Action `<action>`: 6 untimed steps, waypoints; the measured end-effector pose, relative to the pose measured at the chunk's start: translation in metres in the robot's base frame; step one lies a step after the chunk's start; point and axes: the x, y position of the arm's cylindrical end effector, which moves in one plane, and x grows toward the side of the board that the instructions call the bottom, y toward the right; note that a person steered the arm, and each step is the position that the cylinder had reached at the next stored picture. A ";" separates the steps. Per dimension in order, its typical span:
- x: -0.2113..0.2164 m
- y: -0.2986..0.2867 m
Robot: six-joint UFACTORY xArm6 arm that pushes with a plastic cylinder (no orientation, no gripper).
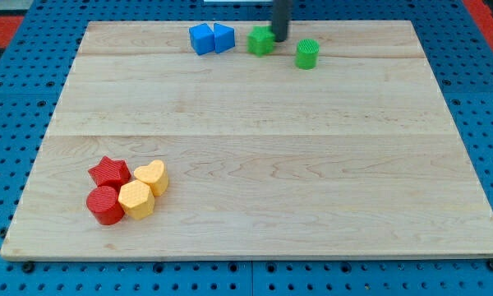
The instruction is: Push the green circle to the bottom of the green star
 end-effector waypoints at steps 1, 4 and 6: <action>-0.011 0.002; 0.027 0.077; 0.055 0.116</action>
